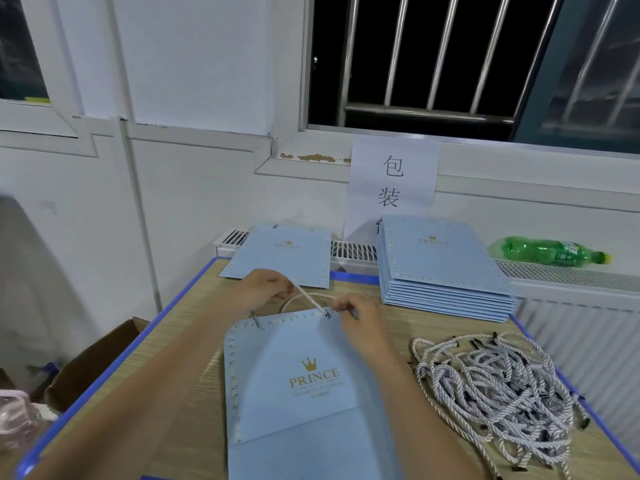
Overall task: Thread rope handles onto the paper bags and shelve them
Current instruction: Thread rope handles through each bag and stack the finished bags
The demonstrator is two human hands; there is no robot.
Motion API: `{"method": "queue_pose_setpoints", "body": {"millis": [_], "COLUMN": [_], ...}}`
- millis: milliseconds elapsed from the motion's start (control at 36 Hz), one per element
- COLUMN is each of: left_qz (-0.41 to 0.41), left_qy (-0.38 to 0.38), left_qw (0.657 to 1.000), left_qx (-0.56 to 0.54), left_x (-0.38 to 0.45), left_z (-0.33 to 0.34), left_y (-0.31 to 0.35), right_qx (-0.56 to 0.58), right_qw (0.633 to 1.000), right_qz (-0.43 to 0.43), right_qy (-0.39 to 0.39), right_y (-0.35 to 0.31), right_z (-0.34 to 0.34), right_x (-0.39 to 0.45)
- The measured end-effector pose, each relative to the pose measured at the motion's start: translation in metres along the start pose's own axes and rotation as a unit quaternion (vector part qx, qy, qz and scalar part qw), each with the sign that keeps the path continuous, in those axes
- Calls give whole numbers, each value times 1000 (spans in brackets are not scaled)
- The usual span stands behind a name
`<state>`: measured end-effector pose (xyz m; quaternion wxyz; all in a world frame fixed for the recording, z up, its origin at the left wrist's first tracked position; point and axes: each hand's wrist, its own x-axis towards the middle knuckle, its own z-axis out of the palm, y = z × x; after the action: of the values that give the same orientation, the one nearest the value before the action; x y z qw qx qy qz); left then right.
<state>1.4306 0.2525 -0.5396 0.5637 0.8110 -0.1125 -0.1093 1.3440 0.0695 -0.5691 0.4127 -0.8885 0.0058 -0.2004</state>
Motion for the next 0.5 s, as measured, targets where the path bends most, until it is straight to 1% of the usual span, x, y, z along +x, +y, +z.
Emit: {"method": "queue_pose_setpoints", "body": {"millis": [111, 194, 250, 389, 500], "left_qz": [17, 35, 48, 51, 58], "left_qy": [7, 16, 26, 36, 47], "left_qw": [999, 997, 997, 998, 991], "left_qx": [-33, -63, -63, -23, 114], "left_x": [4, 7, 9, 15, 25], "left_z": [11, 17, 21, 32, 38], "left_y": [10, 19, 23, 28, 30], "right_qx": [9, 2, -2, -9, -54], "right_qw": [1000, 1000, 1000, 999, 995], "right_qz": [13, 5, 0, 28, 84], "right_qy": [-2, -7, -11, -13, -8], "right_y": [1, -1, -2, -1, -5], "right_z": [-1, -1, -1, 0, -2], "right_x": [-1, -3, -4, -7, -10]}}
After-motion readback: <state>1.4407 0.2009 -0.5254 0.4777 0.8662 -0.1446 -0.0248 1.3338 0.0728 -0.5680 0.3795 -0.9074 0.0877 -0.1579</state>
